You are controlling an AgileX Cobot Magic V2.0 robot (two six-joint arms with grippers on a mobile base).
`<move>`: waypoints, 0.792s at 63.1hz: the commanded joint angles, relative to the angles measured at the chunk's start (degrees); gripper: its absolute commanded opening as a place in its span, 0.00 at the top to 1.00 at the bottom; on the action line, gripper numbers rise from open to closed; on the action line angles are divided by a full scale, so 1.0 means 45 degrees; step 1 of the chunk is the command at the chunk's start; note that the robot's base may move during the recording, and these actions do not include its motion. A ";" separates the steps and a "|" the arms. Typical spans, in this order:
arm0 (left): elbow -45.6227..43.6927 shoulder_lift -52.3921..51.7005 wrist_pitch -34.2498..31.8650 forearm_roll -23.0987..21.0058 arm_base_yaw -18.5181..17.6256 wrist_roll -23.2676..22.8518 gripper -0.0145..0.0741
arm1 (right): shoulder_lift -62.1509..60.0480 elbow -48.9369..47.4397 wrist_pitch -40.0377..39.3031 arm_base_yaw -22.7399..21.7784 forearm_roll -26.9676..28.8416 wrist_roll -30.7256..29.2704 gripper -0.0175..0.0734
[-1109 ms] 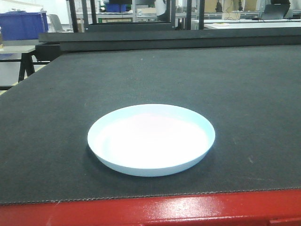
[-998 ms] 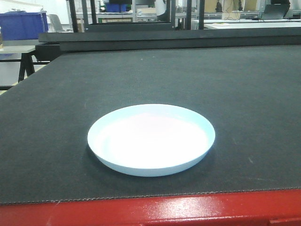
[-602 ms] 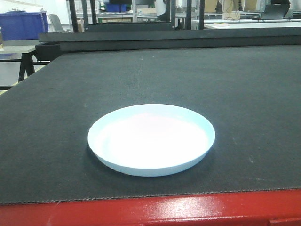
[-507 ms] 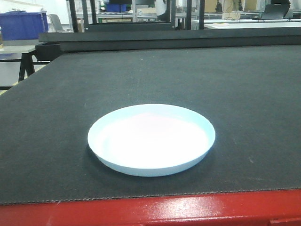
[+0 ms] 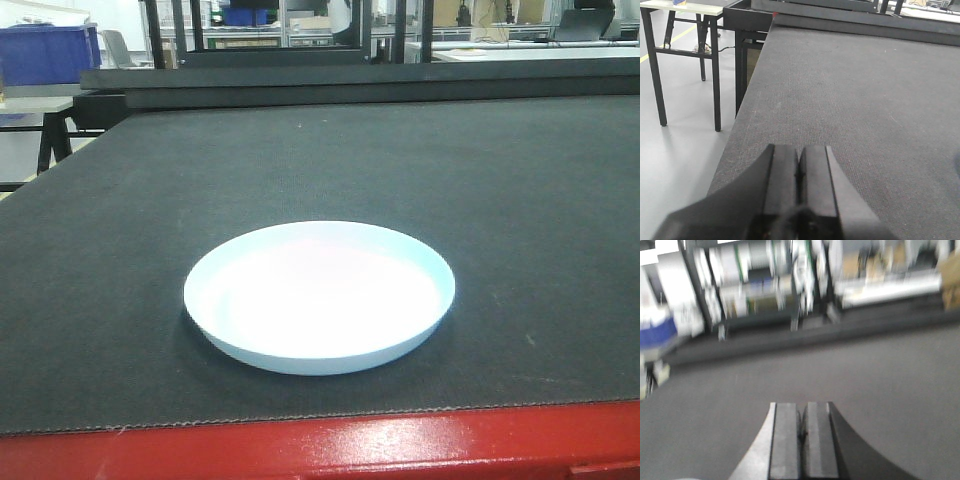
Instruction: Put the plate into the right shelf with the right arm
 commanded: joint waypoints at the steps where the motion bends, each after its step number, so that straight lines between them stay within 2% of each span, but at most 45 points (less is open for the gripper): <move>1: 0.0121 -0.0081 -0.1139 0.0002 -0.0022 -0.0075 0.89 | 0.2180 -0.2260 0.1450 0.0818 0.1199 -0.1565 0.75; 7: 0.0121 -0.0081 -0.1139 0.0002 -0.0022 -0.0075 0.89 | 0.4566 -0.4132 0.3413 0.1751 0.2695 -0.2747 0.74; 13: 0.0121 -0.0081 -0.1139 0.0002 -0.0022 -0.0075 0.89 | 0.6614 -0.5166 0.4515 0.2538 0.3415 -0.2821 0.67; 24: 0.0121 -0.0081 -0.1139 0.0002 -0.0022 -0.0075 0.89 | 0.9931 -0.5665 0.4857 0.3873 0.3674 -0.2821 0.22; 28: 0.0121 -0.0081 -0.1139 0.0002 -0.0022 -0.0075 0.89 | 1.1039 -0.5665 0.4886 0.4157 0.3750 -0.2747 0.14; 50: 0.0121 -0.0081 -0.1139 0.0002 -0.0022 -0.0075 0.89 | 1.5468 -0.5665 0.4585 0.4737 0.4265 -0.2558 0.13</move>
